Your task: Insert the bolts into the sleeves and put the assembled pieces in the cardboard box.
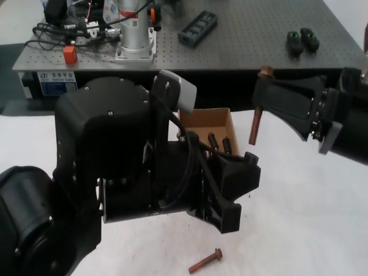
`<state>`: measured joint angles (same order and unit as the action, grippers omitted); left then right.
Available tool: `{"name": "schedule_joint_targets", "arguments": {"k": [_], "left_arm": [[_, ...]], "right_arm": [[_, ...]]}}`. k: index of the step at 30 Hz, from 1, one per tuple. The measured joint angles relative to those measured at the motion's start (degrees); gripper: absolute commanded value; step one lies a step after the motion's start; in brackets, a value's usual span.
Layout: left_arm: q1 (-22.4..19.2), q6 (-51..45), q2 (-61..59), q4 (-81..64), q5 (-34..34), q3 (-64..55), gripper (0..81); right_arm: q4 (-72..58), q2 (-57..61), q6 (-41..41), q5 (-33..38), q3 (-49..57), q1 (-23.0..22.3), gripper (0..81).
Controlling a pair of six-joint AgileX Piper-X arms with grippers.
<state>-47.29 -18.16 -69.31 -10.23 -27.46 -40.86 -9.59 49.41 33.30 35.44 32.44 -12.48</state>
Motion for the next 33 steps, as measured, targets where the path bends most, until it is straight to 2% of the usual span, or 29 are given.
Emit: {"name": "schedule_joint_targets", "arguments": {"k": [15, 33], "left_arm": [[0.0, -2.27, -0.02, -1.2, 3.12, 0.49, 0.7], [0.0, -2.27, -0.02, -2.04, 1.52, 0.49, 0.7]], "right_arm": [[2.82, 0.0, -0.81, -0.29, 0.0, -0.86, 1.0], [0.32, 0.0, -0.22, -2.35, 0.0, -0.86, 1.0]]}}
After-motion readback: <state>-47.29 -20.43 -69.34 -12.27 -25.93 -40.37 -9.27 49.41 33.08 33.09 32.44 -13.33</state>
